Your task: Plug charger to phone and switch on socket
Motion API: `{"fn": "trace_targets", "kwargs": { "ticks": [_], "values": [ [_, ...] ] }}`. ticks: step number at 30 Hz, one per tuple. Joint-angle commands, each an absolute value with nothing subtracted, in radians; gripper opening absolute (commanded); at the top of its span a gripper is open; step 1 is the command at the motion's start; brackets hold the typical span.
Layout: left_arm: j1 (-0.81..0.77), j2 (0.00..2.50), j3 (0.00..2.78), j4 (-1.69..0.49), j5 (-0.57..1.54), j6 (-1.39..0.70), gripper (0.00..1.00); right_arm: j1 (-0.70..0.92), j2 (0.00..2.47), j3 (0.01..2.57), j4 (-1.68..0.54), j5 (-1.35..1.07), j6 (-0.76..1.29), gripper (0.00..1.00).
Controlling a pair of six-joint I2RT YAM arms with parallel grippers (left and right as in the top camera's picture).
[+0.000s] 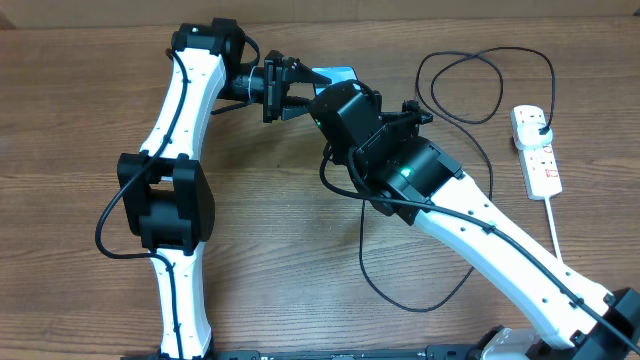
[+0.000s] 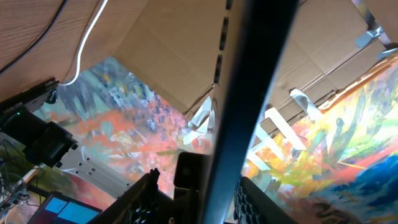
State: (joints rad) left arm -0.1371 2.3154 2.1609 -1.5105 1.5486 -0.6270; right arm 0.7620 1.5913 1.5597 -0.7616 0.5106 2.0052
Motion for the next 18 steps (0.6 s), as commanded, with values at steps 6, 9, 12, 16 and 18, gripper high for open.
{"fn": "trace_targets", "kwargs": {
  "ticks": [6, 9, 12, 16, 18],
  "values": [
    [-0.138, 2.288, 2.18, -1.452, 1.489, -0.667, 0.43, 0.77, 1.618, 1.576, -0.736, 0.538, 2.019, 0.04],
    [-0.138, 2.288, 2.18, -1.4, 1.448, -0.715, 0.43, 0.77, 1.618, 1.576, -0.731, 0.538, 2.015, 0.04],
    [-0.138, 2.288, 2.18, -1.375, 1.448, -0.742, 0.43, 0.77, 1.618, 1.576, -0.73, 0.538, 2.015, 0.04],
    [-0.138, 2.288, 2.18, -1.375, 1.449, -0.742, 0.42, 0.775, 1.618, 1.576, -0.727, 0.538, 2.016, 0.04],
    [-0.138, 2.288, 2.18, -1.375, 1.457, -0.749, 0.4, 0.778, 1.618, 1.576, -0.727, 0.538, 2.016, 0.04]
  ]
}}
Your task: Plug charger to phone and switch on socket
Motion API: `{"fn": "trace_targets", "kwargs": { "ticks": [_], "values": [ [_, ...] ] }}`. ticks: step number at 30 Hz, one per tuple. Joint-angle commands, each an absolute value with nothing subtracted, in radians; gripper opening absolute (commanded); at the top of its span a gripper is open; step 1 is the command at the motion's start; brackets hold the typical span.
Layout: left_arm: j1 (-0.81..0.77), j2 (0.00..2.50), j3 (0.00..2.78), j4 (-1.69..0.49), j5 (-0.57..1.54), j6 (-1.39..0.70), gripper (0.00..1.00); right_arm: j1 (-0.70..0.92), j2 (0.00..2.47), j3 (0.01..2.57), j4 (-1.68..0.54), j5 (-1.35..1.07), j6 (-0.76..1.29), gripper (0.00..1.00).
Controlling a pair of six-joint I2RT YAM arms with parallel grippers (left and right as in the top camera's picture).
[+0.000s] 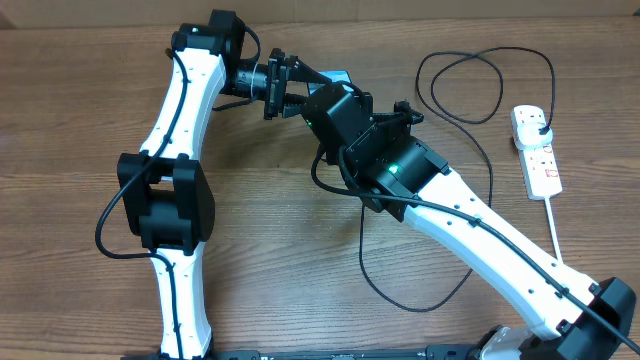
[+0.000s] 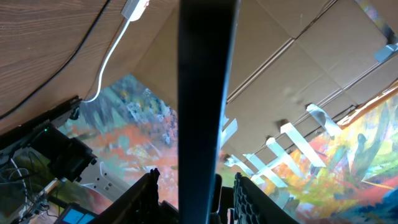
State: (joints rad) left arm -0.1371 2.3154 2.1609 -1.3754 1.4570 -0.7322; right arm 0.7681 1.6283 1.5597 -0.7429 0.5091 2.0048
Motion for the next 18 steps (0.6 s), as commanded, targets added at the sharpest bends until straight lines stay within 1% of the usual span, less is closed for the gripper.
{"fn": "trace_targets", "kwargs": {
  "ticks": [1, 5, 8, 10, 12, 14, 16, 18],
  "values": [
    [-0.138, 2.288, 2.18, -1.375, 1.46, -0.749, 0.39, 0.78, 1.618, 1.576, -0.727, 0.537, 2.016, 0.04],
    [-0.138, 2.288, 2.18, -1.375, 1.459, -0.749, 0.37, 0.78, 1.618, 1.576, -0.727, 0.538, 2.016, 0.04],
    [-0.138, 2.288, 2.18, -1.375, 1.46, -0.749, 0.31, 0.78, 1.618, 1.576, -0.727, 0.537, 2.016, 0.04],
    [-0.138, 2.288, 2.18, -1.375, 1.46, -0.749, 0.31, 0.78, 1.618, 1.576, -0.727, 0.537, 2.016, 0.04],
    [-0.138, 2.288, 2.18, -1.375, 1.46, -0.749, 0.25, 0.78, 1.618, 1.576, -0.727, 0.533, 2.015, 0.04],
    [-0.138, 2.288, 2.18, -1.375, 1.468, -0.749, 0.13, 0.78, 1.618, 1.576, -0.727, 0.513, 2.015, 0.04],
    [-0.138, 2.288, 2.18, -1.375, 1.471, -0.757, 0.04, 0.78, 1.618, 1.576, -0.727, 0.496, 2.014, 0.04],
    [-0.138, 2.288, 2.18, -1.375, 1.476, -0.76, 0.04, 0.78, 1.618, 1.576, -0.728, 0.492, 2.007, 0.04]
  ]
}}
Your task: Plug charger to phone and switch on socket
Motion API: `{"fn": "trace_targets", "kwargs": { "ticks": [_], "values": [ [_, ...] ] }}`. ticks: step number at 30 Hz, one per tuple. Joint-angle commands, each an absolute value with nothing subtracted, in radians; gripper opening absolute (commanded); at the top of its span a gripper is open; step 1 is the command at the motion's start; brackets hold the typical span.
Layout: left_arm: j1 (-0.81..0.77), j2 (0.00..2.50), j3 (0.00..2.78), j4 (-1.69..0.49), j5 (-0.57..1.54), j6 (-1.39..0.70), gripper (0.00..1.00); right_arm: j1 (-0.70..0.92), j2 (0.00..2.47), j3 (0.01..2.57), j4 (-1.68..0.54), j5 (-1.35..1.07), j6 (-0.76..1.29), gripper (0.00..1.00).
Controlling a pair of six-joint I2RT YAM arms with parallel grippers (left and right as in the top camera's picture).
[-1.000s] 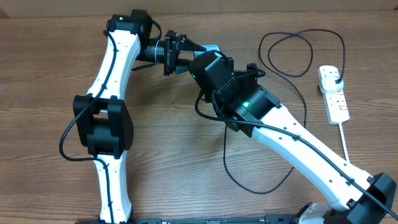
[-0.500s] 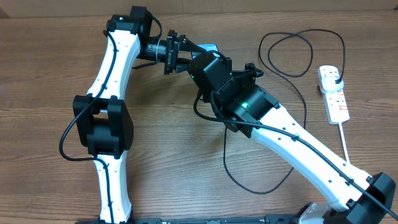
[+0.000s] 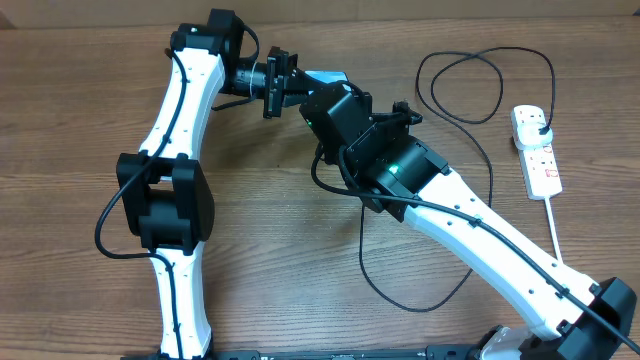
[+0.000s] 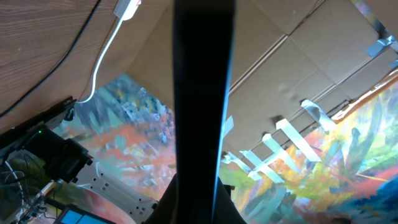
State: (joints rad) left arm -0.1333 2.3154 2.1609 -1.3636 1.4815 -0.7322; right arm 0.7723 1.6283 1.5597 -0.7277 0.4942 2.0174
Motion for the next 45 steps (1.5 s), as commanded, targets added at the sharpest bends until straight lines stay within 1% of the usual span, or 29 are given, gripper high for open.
{"fn": "trace_targets", "kwargs": {
  "ticks": [1, 2, 3, 4, 5, 6, 8, 10, 11, 12, 13, 15, 17, 20, 21, 24, 27, 29, 31, 32, 34, 37, 39, 45],
  "values": [
    [-0.138, 2.288, 2.18, -1.375, 1.485, -0.76, 0.04, 0.78, 1.618, 1.576, -0.722, 0.492, 1.974, 0.04],
    [-0.138, 2.288, 2.18, -1.375, 1.486, -0.76, 0.04, 0.78, 1.618, 1.576, -0.719, 0.492, 1.941, 0.08],
    [-0.138, 2.288, 2.18, -1.375, 1.486, -0.759, 0.04, 0.78, 1.617, 1.576, -0.719, 0.493, 1.923, 0.16],
    [-0.138, 2.288, 2.18, -1.375, 1.486, -0.758, 0.04, 0.78, 1.617, 1.576, -0.719, 0.493, 1.901, 0.38],
    [-0.138, 2.288, 2.18, -1.374, 1.485, -0.755, 0.04, 0.779, 1.617, 1.576, -0.719, 0.493, 1.887, 0.53],
    [-0.138, 2.288, 2.18, -1.371, 1.481, -0.755, 0.04, 0.777, 1.614, 1.577, -0.719, 0.493, 1.864, 0.71],
    [-0.138, 2.288, 2.18, -1.326, 1.465, -0.755, 0.04, 0.773, 1.599, 1.578, -0.719, 0.493, 1.778, 0.84],
    [-0.131, 2.288, 2.18, -1.246, 1.451, -0.693, 0.04, 0.762, 1.561, 1.578, -0.72, 0.492, 1.593, 0.95],
    [-0.118, 2.288, 2.18, -1.211, 1.443, -0.614, 0.04, 0.751, 1.526, 1.578, -0.734, 0.493, 1.434, 0.98],
    [-0.107, 2.288, 2.18, -1.211, 1.416, -0.569, 0.04, 0.736, 1.493, 1.578, -0.756, 0.492, 1.334, 1.0],
    [-0.102, 2.288, 2.18, -1.211, 1.4, -0.54, 0.04, 0.727, 1.477, 1.578, -0.77, 0.49, 1.291, 1.0],
    [-0.081, 2.288, 2.18, -1.213, 1.318, -0.416, 0.04, 0.683, 1.432, 1.578, -0.824, 0.445, 1.204, 1.0],
    [-0.065, 2.288, 2.18, -1.251, 1.216, -0.271, 0.04, 0.614, 1.401, 1.578, -0.879, 0.329, 1.1, 1.0],
    [-0.056, 2.288, 2.18, -1.342, 1.012, -0.107, 0.04, 0.463, 1.397, 1.578, -0.964, 0.068, 0.854, 1.0],
    [-0.056, 2.288, 2.18, -1.383, 0.967, -0.036, 0.04, 0.397, 1.408, 1.577, -1.011, -0.039, 0.743, 1.0],
    [-0.056, 2.281, 2.18, -1.43, 0.908, 0.057, 0.04, 0.33, 1.435, 1.575, -1.096, -0.081, 0.701, 1.0],
    [-0.056, 2.239, 2.181, -1.416, 0.743, 0.049, 0.04, 0.327, 1.494, 1.571, -1.173, -0.076, 0.701, 1.0],
    [-0.056, 2.208, 2.181, -1.398, 0.613, -0.007, 0.04, 0.339, 1.547, 1.57, -1.203, -0.042, 0.697, 1.0],
    [-0.056, 2.171, 2.181, -1.38, 0.375, -0.119, 0.04, 0.354, 1.627, 1.57, -1.219, -0.028, 0.698, 1.0],
    [-0.056, 2.164, 2.181, -1.383, 0.321, -0.146, 0.04, 0.363, 1.664, 1.57, -1.222, -0.032, 0.698, 1.0],
    [-0.056, 2.164, 2.181, -1.389, 0.302, -0.16, 0.04, 0.382, 1.724, 1.57, -1.222, -0.036, 0.697, 1.0],
    [-0.056, 2.165, 2.181, -1.382, 0.305, -0.158, 0.04, 0.419, 1.83, 1.57, -1.205, -0.084, 0.623, 1.0],
    [-0.059, 2.165, 2.181, -1.379, 0.304, -0.158, 0.04, 0.432, 1.87, 1.57, -1.182, -0.084, 0.624, 1.0],
    [-0.06, 2.165, 2.181, -1.375, 0.307, -0.158, 0.04, 0.432, 1.916, 1.57, -1.15, -0.035, 0.619, 0.99]
  ]
}}
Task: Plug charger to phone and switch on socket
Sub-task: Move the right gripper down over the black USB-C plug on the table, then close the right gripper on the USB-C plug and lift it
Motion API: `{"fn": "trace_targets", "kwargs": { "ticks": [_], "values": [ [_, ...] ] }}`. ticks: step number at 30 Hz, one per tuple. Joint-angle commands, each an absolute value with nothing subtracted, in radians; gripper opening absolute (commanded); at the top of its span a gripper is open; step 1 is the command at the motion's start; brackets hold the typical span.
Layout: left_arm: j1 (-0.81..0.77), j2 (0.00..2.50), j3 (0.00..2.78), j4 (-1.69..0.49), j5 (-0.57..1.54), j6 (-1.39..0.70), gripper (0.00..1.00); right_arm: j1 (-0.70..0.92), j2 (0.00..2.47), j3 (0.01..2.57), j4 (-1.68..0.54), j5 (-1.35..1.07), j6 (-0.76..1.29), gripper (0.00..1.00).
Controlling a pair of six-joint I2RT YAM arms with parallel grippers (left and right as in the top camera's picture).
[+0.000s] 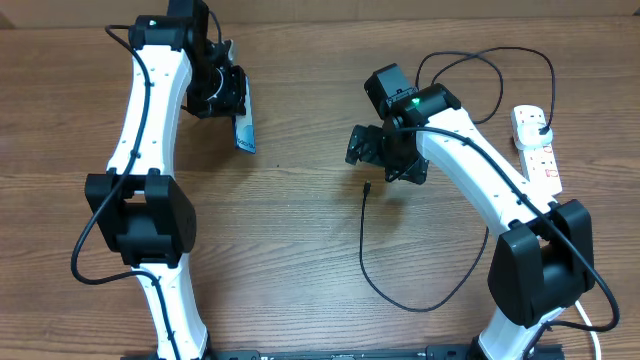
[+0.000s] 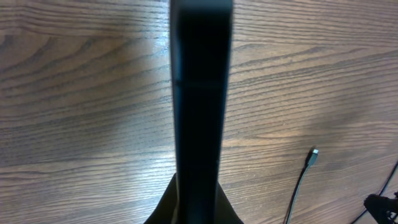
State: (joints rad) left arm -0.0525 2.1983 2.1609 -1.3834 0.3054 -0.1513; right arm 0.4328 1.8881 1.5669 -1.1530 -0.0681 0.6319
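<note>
The phone (image 1: 245, 131) is a dark slab with a blue screen, standing edge-on at the back left. My left gripper (image 1: 233, 104) is shut on it. In the left wrist view the phone (image 2: 200, 93) fills the middle as a dark bar above the wood. The black charger cable's plug end (image 1: 368, 188) lies loose on the table; it also shows in the wrist view as the plug end (image 2: 313, 153). My right gripper (image 1: 366, 148) hovers just above that end with its fingers apart and nothing in them. The white socket strip (image 1: 536, 150) lies at the right edge.
The black cable (image 1: 400, 300) runs in a big loop toward the front middle, and another loop (image 1: 480, 85) lies at the back right by the strip. The strip's white lead (image 1: 553, 225) trails toward the front right.
The arms have parted. My left gripper has carried the phone from the back middle to the back left. The right gripper is now further right, and the plug end lies on the table.
At all three earlier moments both grippers were close together at the back middle, the left shut on the phone and tilting it, the right arm pressed up beside it. Now they stand apart, the phone still held, the cable end free on the wood.
</note>
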Motion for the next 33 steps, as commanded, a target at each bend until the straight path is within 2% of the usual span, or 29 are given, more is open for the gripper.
{"fn": "trace_targets", "kwargs": {
  "ticks": [1, 3, 8, 10, 11, 16, 27, 28, 33],
  "values": [
    [-0.06, 2.165, 2.181, -1.375, 0.307, -0.158, 0.04, 0.432, 1.944, 1.57, -1.15, -0.04, 0.618, 0.95],
    [-0.06, 2.165, 2.181, -1.375, 0.307, -0.158, 0.04, 0.435, 1.979, 1.57, -1.149, -0.047, 0.584, 0.9],
    [-0.06, 2.165, 2.181, -1.372, 0.307, -0.158, 0.04, 0.451, 2.046, 1.57, -1.143, -0.042, 0.567, 0.88],
    [-0.06, 2.165, 2.181, -1.372, 0.307, -0.158, 0.04, 0.46, 2.062, 1.57, -1.129, -0.043, 0.567, 0.82],
    [-0.06, 2.165, 2.181, -1.373, 0.307, -0.158, 0.04, 0.471, 2.077, 1.57, -1.125, -0.046, 0.568, 0.75],
    [-0.06, 2.165, 2.181, -1.372, 0.307, -0.158, 0.05, 0.503, 2.091, 1.57, -1.117, -0.039, 0.575, 0.67],
    [-0.06, 2.165, 2.181, -1.374, 0.307, -0.158, 0.04, 0.504, 2.091, 1.479, -1.033, -0.028, 0.601, 0.66],
    [-0.06, 2.165, 2.181, -1.374, 0.307, -0.158, 0.04, 0.504, 2.092, 1.479, -1.029, -0.027, 0.601, 0.61],
    [-0.06, 2.165, 2.181, -1.376, 0.307, -0.158, 0.04, 0.504, 2.092, 1.444, -1.012, -0.002, 0.597, 0.56]
  ]
}}
